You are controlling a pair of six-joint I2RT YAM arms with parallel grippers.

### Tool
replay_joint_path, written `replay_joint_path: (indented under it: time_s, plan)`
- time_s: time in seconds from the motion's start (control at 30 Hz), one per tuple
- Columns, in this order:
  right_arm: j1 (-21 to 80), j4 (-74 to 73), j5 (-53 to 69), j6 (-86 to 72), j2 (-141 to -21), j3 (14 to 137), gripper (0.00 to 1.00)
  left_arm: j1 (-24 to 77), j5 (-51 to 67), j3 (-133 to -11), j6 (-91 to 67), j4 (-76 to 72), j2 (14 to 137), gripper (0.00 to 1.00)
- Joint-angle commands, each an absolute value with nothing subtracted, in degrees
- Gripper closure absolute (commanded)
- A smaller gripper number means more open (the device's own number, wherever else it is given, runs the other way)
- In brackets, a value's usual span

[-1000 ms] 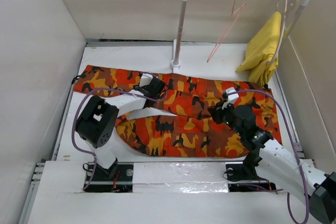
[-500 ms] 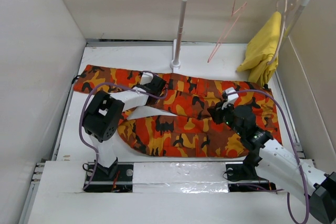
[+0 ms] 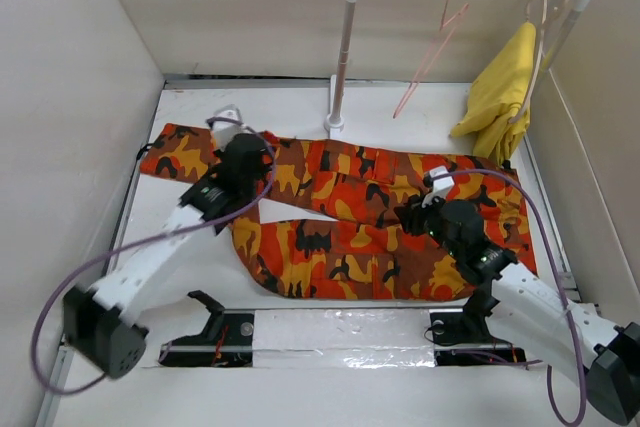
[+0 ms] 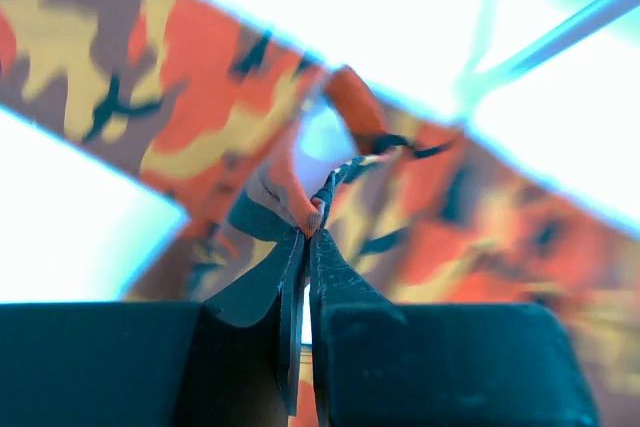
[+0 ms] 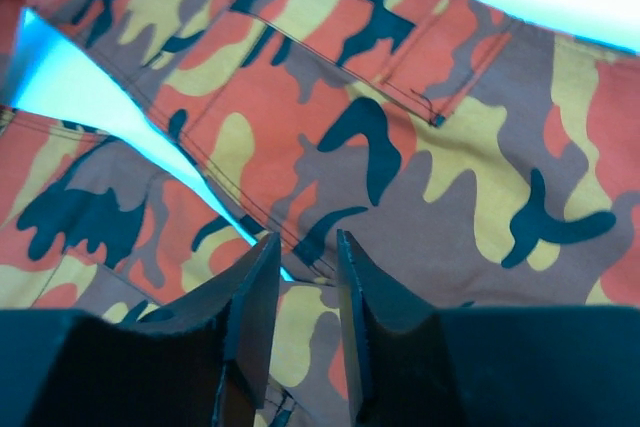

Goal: Place the trousers on the hanger
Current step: Fold the trousers at the center of the board.

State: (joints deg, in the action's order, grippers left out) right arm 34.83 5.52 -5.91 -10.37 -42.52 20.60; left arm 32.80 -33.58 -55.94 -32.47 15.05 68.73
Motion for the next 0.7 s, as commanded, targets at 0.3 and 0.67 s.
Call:
replay_joint_path:
  time_s: [0.3, 0.67]
  plan:
    - [33.8, 5.4, -1.8, -18.5, -51.3, 18.2, 0.59, 31.7, -43.1, -58.7, -31.0, 25.3, 28.1, 1.00]
    - [37.5, 17.4, 0.3, -23.5, -75.2, 19.8, 0.58, 31.7, -50.5, -48.0, -28.1, 17.1, 0.3, 1.00]
